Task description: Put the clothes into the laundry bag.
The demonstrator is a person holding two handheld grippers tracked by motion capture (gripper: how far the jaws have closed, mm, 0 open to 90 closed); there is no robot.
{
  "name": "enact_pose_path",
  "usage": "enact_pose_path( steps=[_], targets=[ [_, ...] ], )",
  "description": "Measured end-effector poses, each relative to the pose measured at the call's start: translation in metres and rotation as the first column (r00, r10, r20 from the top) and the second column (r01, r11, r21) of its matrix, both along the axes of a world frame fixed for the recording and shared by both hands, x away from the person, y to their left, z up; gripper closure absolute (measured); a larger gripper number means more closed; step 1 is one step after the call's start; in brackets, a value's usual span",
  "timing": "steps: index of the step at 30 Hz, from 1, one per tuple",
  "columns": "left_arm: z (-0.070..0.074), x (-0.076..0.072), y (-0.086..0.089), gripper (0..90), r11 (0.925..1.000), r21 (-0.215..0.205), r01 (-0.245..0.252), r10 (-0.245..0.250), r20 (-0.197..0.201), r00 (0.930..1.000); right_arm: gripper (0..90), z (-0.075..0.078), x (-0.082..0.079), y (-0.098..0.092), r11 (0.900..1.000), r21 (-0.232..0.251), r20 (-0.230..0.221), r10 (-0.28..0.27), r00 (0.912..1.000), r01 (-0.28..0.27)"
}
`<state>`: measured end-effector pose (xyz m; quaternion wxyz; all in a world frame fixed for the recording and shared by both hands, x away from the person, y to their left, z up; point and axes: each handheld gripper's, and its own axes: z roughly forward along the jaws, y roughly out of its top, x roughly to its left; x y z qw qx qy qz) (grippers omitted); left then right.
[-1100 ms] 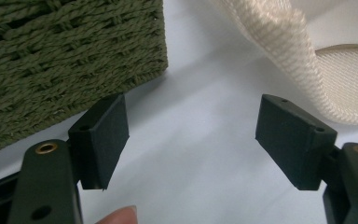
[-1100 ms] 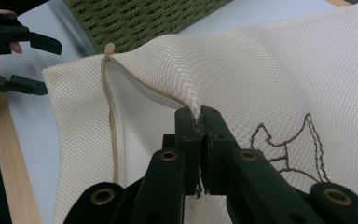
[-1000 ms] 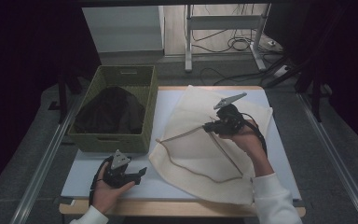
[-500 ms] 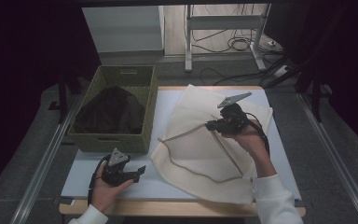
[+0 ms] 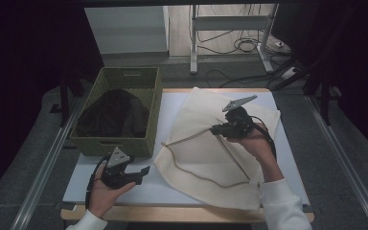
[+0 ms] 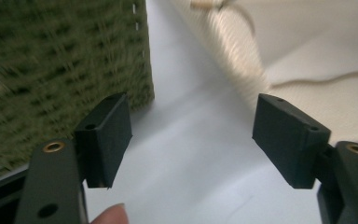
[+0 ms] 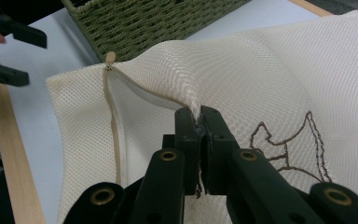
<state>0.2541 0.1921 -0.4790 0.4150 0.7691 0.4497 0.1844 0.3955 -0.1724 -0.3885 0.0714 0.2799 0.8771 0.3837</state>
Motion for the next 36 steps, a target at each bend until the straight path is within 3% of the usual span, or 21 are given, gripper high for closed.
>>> enact_pose_path(
  steps=[9, 16, 24, 31, 36],
  targets=[
    [0.037, 0.007, 0.007, 27.5, 0.9994, -0.019, -0.028, 0.029, 0.043, 0.9987, 86.4, -0.001, -0.001, 0.002, 1.000, -0.007, 0.002, 0.003, 1.0000, -0.003],
    [0.067, 0.026, 0.010, 24.8, 0.9989, -0.022, -0.043, 0.044, 0.064, 0.9970, 86.5, -0.002, 0.000, 0.001, 1.000, -0.002, 0.002, -0.002, 1.0000, 0.002],
    [0.074, 0.043, 0.008, 26.5, 0.9978, -0.023, -0.062, 0.063, 0.055, 0.9965, 86.4, -0.002, 0.000, 0.000, 1.000, 0.002, 0.008, -0.005, 1.0000, 0.005],
    [0.075, 0.055, 0.006, 26.7, 0.9979, 0.003, -0.064, 0.064, 0.054, 0.9965, 86.3, -0.003, 0.001, 0.001, 1.000, 0.003, 0.004, -0.002, 1.0000, 0.002],
    [0.078, 0.071, 0.009, 26.7, 0.9962, 0.008, -0.087, 0.087, 0.040, 0.9954, 86.4, -0.002, 0.001, 0.000, 1.000, 0.009, 0.006, -0.005, 1.0000, 0.005]
  ],
)
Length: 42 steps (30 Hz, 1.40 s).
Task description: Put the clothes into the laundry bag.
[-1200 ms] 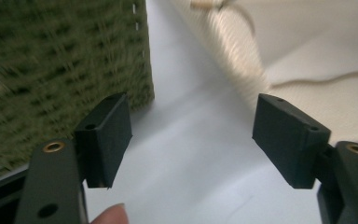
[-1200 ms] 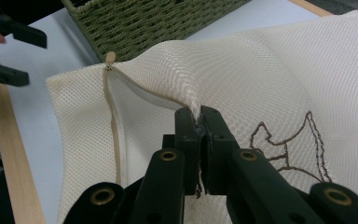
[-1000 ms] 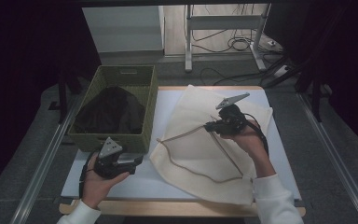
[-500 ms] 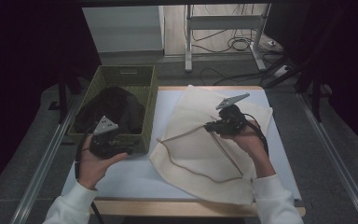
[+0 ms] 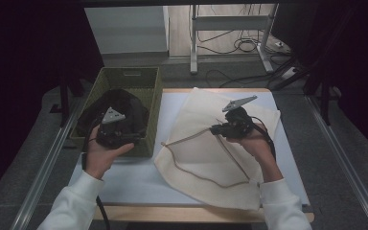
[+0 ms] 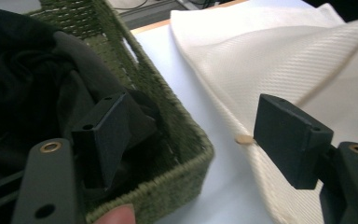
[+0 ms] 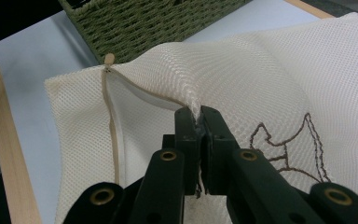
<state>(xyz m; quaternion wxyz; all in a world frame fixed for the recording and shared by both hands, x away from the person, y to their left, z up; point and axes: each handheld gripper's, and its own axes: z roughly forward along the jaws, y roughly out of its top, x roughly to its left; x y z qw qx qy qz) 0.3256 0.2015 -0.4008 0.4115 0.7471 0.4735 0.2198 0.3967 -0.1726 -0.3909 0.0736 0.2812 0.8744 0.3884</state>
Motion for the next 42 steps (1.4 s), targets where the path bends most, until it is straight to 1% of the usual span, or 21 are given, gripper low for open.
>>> enact_pose_path(
  steps=[2, 10, 13, 14, 16, 18, 19, 20, 21, 22, 23, 27, 28, 29, 30, 33, 34, 37, 39, 41, 42],
  targets=[
    [0.001, 0.005, 0.002, 26.6, 1.0000, -0.002, -0.007, 0.007, -0.014, 0.9999, 86.4, 0.000, 0.000, 0.000, 1.000, 0.000, 0.001, 0.000, 1.0000, 0.000],
    [0.002, 0.019, 0.007, 26.3, 0.9995, -0.001, -0.033, 0.033, -0.029, 0.9990, 86.3, 0.001, -0.002, 0.000, 1.000, -0.005, 0.009, 0.002, 1.0000, -0.002],
    [0.002, 0.022, 0.009, 26.1, 0.9992, 0.001, -0.040, 0.040, -0.029, 0.9988, 86.3, 0.001, -0.002, 0.002, 1.000, -0.008, 0.008, 0.004, 1.0000, -0.004],
    [0.002, 0.026, 0.010, 26.1, 0.9989, -0.007, -0.047, 0.047, -0.033, 0.9984, 86.3, 0.000, -0.002, 0.002, 1.000, -0.009, 0.007, 0.005, 1.0000, -0.005],
    [0.003, 0.027, 0.012, 26.0, 0.9989, -0.005, -0.047, 0.047, -0.037, 0.9982, 86.3, 0.000, -0.002, 0.003, 1.000, -0.012, 0.005, 0.008, 1.0000, -0.008],
    [0.003, 0.030, 0.013, 26.0, 0.9983, -0.001, -0.059, 0.059, -0.038, 0.9975, 86.3, -0.001, -0.002, 0.003, 1.000, -0.013, 0.003, 0.008, 1.0000, -0.008],
    [0.003, 0.034, 0.016, 25.7, 0.9977, -0.011, -0.067, 0.066, -0.048, 0.9967, 86.3, -0.001, -0.002, 0.003, 1.000, -0.013, 0.003, 0.008, 1.0000, -0.008],
    [0.003, 0.034, 0.016, 25.6, 0.9977, -0.011, -0.067, 0.066, -0.048, 0.9967, 86.3, -0.002, -0.002, 0.003, 1.000, -0.014, 0.003, 0.008, 1.0000, -0.008],
    [0.003, 0.039, 0.019, 25.5, 0.9967, -0.022, -0.078, 0.076, -0.060, 0.9953, 86.3, -0.002, -0.002, 0.003, 1.000, -0.016, 0.003, 0.008, 1.0000, -0.008],
    [0.003, 0.039, 0.019, 25.3, 0.9967, -0.022, -0.078, 0.076, -0.060, 0.9953, 86.3, -0.002, -0.002, 0.003, 1.000, -0.016, 0.003, 0.008, 1.0000, -0.008],
    [0.002, 0.043, 0.022, 25.2, 0.9954, -0.022, -0.093, 0.091, -0.070, 0.9934, 86.3, -0.002, -0.002, 0.004, 1.000, -0.016, 0.003, 0.007, 1.0000, -0.007],
    [0.001, 0.050, 0.026, 25.2, 0.9936, -0.026, -0.110, 0.107, -0.085, 0.9906, 86.3, -0.001, -0.003, 0.004, 1.000, -0.016, 0.006, 0.006, 1.0000, -0.006],
    [0.000, 0.054, 0.028, 25.2, 0.9925, -0.028, -0.119, 0.116, -0.097, 0.9885, 86.3, -0.001, -0.003, 0.004, 1.000, -0.017, 0.006, 0.006, 1.0000, -0.006],
    [0.000, 0.054, 0.028, 25.2, 0.9925, -0.028, -0.119, 0.116, -0.097, 0.9885, 86.3, -0.001, -0.003, 0.004, 1.000, -0.018, 0.007, 0.007, 1.0000, -0.006],
    [-0.001, 0.059, 0.030, 25.2, 0.9917, -0.033, -0.125, 0.120, -0.110, 0.9866, 86.3, -0.001, -0.003, 0.004, 1.000, -0.018, 0.007, 0.007, 1.0000, -0.007],
    [-0.001, 0.063, 0.030, 25.0, 0.9906, -0.035, -0.133, 0.128, -0.118, 0.9847, 86.3, -0.001, -0.002, 0.004, 1.000, -0.019, 0.005, 0.007, 1.0000, -0.007],
    [-0.001, 0.068, 0.029, 25.0, 0.9893, -0.039, -0.141, 0.135, -0.123, 0.9832, 86.3, -0.001, -0.002, 0.003, 1.000, -0.019, 0.006, 0.008, 0.9999, -0.008],
    [-0.001, 0.072, 0.028, 24.5, 0.9892, -0.031, -0.143, 0.138, -0.125, 0.9825, 86.3, -0.001, -0.002, 0.003, 1.000, -0.019, 0.007, 0.008, 0.9999, -0.008],
    [-0.002, 0.079, 0.025, 24.1, 0.9894, -0.014, -0.145, 0.141, -0.141, 0.9798, 86.3, -0.001, -0.002, 0.003, 1.000, -0.019, 0.007, 0.009, 0.9999, -0.009],
    [-0.003, 0.084, 0.023, 23.8, 0.9886, -0.020, -0.150, 0.145, -0.153, 0.9776, 86.3, -0.001, -0.002, 0.003, 1.000, -0.020, 0.007, 0.009, 0.9999, -0.008],
    [-0.003, 0.086, 0.022, 23.6, 0.9884, -0.012, -0.151, 0.148, -0.158, 0.9763, 86.3, -0.001, -0.003, 0.003, 1.000, -0.020, 0.008, 0.009, 0.9999, -0.009]
  ],
)
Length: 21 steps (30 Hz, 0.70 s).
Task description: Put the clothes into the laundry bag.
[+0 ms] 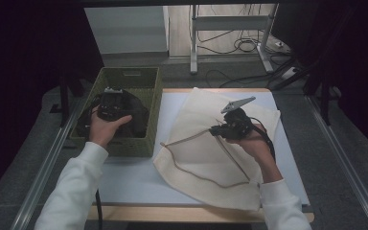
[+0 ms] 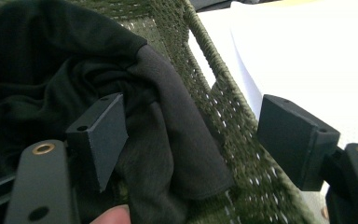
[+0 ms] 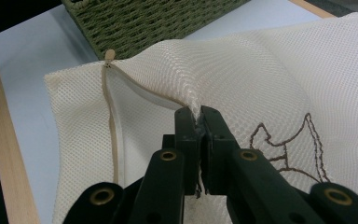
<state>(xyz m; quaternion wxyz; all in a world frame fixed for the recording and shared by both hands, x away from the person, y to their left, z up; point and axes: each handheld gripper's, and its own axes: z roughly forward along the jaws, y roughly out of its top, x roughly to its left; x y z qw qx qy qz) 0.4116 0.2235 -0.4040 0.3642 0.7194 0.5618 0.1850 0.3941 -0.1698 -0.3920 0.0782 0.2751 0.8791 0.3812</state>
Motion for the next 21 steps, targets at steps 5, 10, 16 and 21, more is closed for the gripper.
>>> enact_pose_path(
  steps=[5, 10, 16, 21],
  targets=[
    [-0.005, 0.010, -0.004, 22.1, 0.9998, -0.015, -0.012, 0.011, -0.022, 0.9997, 86.3, 0.000, 0.000, 0.000, 1.000, 0.001, 0.002, 0.000, 1.0000, 0.000],
    [-0.014, 0.024, -0.008, 21.3, 0.9994, 0.027, -0.023, 0.025, -0.067, 0.9974, 86.3, 0.000, 0.000, -0.001, 1.000, 0.000, 0.003, 0.000, 1.0000, 0.000],
    [-0.019, 0.041, -0.009, 20.4, 0.9963, 0.065, -0.056, 0.062, -0.097, 0.9933, 86.2, 0.000, 0.001, -0.002, 1.000, 0.003, 0.001, 0.000, 1.0000, 0.000],
    [-0.023, 0.054, -0.006, 20.0, 0.9951, 0.043, -0.089, 0.093, -0.119, 0.9885, 86.2, -0.001, 0.001, -0.002, 1.000, 0.000, 0.002, 0.002, 1.0000, -0.002]
  ],
)
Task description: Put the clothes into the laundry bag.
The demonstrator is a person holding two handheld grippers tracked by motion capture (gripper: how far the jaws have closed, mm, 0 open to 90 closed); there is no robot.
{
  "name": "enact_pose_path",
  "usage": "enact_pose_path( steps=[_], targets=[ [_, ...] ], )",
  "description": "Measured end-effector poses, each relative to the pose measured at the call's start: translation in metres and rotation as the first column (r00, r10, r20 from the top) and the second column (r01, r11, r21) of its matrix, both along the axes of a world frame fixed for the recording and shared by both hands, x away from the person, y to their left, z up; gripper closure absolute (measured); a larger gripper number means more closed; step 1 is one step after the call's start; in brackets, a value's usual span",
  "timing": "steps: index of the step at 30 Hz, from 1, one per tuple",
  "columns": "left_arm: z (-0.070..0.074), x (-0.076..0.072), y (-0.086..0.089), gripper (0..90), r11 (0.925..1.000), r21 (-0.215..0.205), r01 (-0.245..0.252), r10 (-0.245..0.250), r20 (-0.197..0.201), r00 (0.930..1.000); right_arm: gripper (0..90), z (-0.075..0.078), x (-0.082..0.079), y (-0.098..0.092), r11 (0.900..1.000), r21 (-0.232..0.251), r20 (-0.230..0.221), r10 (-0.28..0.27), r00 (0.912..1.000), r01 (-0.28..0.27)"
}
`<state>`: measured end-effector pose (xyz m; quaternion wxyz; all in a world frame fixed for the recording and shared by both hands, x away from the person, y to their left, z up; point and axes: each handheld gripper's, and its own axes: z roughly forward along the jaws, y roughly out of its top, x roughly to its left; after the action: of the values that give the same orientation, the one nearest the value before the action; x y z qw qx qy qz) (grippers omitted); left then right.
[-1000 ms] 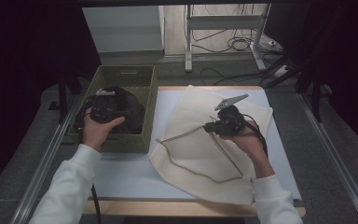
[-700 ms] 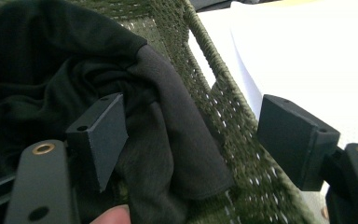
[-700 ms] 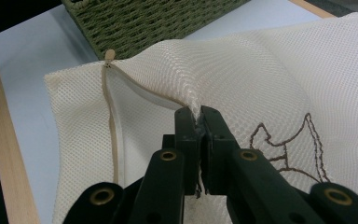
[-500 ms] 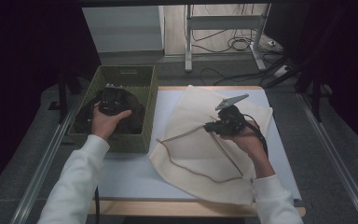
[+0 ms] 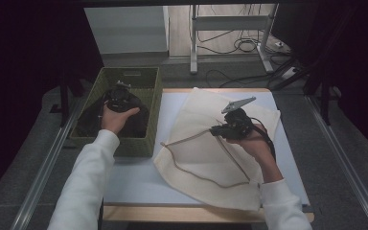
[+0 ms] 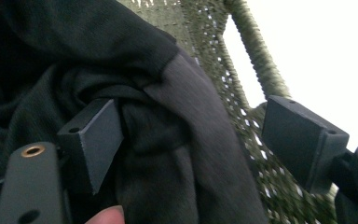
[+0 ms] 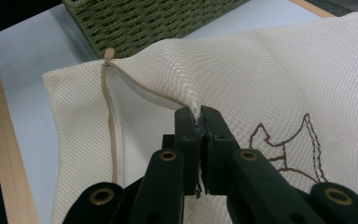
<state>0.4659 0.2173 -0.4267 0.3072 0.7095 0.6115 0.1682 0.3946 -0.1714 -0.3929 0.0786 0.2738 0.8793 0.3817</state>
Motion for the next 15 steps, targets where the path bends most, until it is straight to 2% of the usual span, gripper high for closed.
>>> enact_pose_path(
  steps=[4, 10, 13, 15],
  targets=[
    [-0.002, 0.005, 0.001, 19.9, 0.9999, -0.009, -0.014, 0.013, -0.011, 0.9999, 86.2, 0.000, 0.001, -0.001, 1.000, 0.003, -0.001, 0.000, 1.0000, 0.000],
    [-0.007, 0.010, 0.001, 19.4, 0.9998, 0.009, -0.018, 0.018, -0.027, 0.9995, 86.1, 0.000, 0.001, -0.002, 1.000, 0.002, 0.001, 0.000, 1.0000, 0.000],
    [-0.013, 0.016, 0.003, 18.8, 0.9997, 0.010, -0.025, 0.025, -0.060, 0.9979, 86.0, -0.001, 0.001, -0.001, 1.000, -0.001, -0.001, 0.000, 1.0000, 0.000],
    [-0.015, 0.017, 0.004, 18.6, 0.9996, 0.013, -0.025, 0.026, -0.067, 0.9974, 86.0, -0.001, 0.001, -0.001, 1.000, -0.002, -0.002, 0.000, 1.0000, 0.000]
  ],
)
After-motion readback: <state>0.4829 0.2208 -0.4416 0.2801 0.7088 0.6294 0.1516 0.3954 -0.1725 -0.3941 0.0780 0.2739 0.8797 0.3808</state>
